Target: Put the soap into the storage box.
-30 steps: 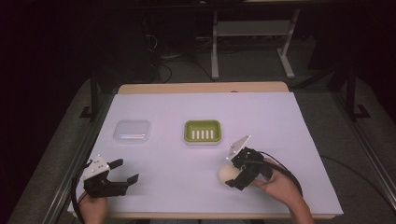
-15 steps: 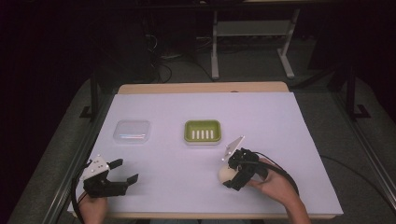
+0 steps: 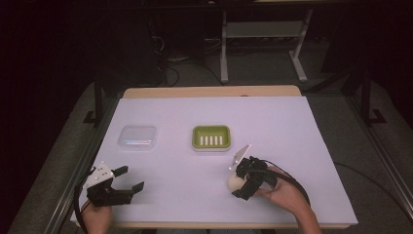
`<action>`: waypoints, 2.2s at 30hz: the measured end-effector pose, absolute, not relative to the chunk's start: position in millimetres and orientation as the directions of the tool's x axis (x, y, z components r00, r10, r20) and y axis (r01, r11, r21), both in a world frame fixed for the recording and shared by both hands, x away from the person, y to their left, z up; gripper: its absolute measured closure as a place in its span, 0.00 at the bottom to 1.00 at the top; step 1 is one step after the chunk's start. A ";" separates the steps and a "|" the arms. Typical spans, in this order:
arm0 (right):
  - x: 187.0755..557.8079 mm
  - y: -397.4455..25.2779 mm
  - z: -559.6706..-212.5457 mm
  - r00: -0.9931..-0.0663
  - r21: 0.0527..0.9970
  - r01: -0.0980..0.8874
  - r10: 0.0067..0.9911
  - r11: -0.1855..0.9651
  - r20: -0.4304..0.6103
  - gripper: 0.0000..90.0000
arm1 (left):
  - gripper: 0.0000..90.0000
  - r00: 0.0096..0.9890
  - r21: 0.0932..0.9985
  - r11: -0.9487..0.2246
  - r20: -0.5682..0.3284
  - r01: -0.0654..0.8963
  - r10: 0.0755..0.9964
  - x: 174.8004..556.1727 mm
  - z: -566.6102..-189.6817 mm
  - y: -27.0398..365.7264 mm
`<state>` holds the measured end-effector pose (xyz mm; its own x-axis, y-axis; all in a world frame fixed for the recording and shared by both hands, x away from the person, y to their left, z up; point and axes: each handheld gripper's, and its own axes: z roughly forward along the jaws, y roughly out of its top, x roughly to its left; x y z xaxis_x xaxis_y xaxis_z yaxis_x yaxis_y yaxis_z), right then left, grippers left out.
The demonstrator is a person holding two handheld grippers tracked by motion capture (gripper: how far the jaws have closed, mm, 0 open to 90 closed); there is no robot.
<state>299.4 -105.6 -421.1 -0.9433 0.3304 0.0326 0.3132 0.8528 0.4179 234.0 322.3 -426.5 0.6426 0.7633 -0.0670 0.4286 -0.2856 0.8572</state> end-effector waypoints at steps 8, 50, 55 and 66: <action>299.9 -104.6 -425.3 -0.942 0.403 0.318 0.333 0.859 0.033 0.19 | 0.14 0.643 0.858 -0.286 -0.065 0.427 0.763 234.0 -426.4 322.4; 307.0 -100.9 -416.4 -0.951 0.396 0.297 0.307 0.869 0.038 0.26 | 0.14 0.641 0.860 -0.285 -0.062 0.423 0.765 232.7 -425.6 323.3; 314.3 -101.8 -405.1 -0.952 0.422 0.293 0.303 0.858 0.044 0.26 | 0.14 0.642 0.861 -0.283 -0.064 0.422 0.764 232.9 -425.7 323.3; 333.6 -106.0 -388.6 -0.948 0.461 0.304 0.314 0.834 0.057 0.26 | 0.14 0.638 0.860 -0.280 -0.065 0.426 0.767 232.6 -425.4 324.0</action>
